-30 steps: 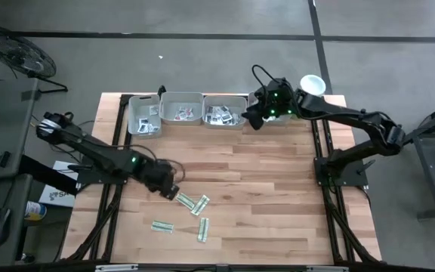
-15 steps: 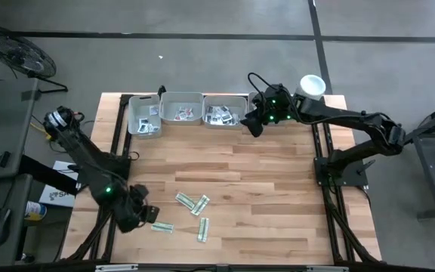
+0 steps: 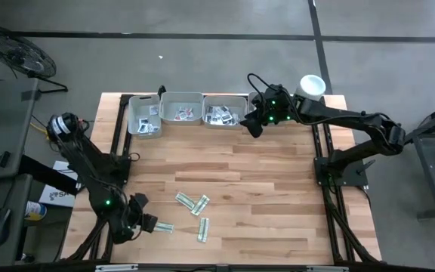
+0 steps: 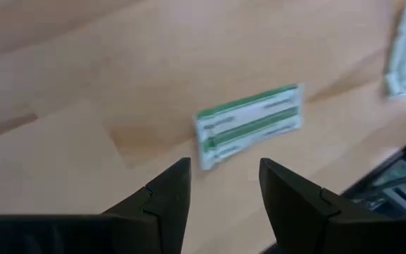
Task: Pick & Place First Aid Supplies
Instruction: Put the green bandage into the right gray bin
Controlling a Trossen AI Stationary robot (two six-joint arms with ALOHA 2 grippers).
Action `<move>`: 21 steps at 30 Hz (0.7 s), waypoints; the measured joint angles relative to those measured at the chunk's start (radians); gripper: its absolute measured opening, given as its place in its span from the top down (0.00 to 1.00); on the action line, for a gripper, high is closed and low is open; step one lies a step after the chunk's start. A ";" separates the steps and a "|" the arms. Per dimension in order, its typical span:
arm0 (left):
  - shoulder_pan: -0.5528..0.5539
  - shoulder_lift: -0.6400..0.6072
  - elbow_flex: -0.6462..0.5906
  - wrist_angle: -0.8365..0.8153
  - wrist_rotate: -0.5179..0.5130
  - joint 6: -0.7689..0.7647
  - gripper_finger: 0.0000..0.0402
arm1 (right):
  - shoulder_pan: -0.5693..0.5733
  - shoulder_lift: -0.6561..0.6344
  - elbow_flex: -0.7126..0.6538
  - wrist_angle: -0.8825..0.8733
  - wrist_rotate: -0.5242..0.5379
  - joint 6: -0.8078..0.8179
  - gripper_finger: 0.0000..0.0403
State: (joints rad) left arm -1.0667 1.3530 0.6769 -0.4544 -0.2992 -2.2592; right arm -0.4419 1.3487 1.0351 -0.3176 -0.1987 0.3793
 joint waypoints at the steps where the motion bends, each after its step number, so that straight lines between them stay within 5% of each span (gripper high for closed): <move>1: -0.009 0.012 -0.013 0.026 0.000 -0.013 0.58 | 0.000 0.000 0.000 0.000 -0.002 0.003 0.50; 21: -0.030 0.115 -0.179 0.367 -0.026 0.003 0.58 | 0.034 0.000 -0.001 0.000 -0.017 0.032 0.50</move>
State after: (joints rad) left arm -1.0969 1.4685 0.4977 -0.0872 -0.3256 -2.2559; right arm -0.4082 1.3487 1.0340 -0.3176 -0.2154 0.4114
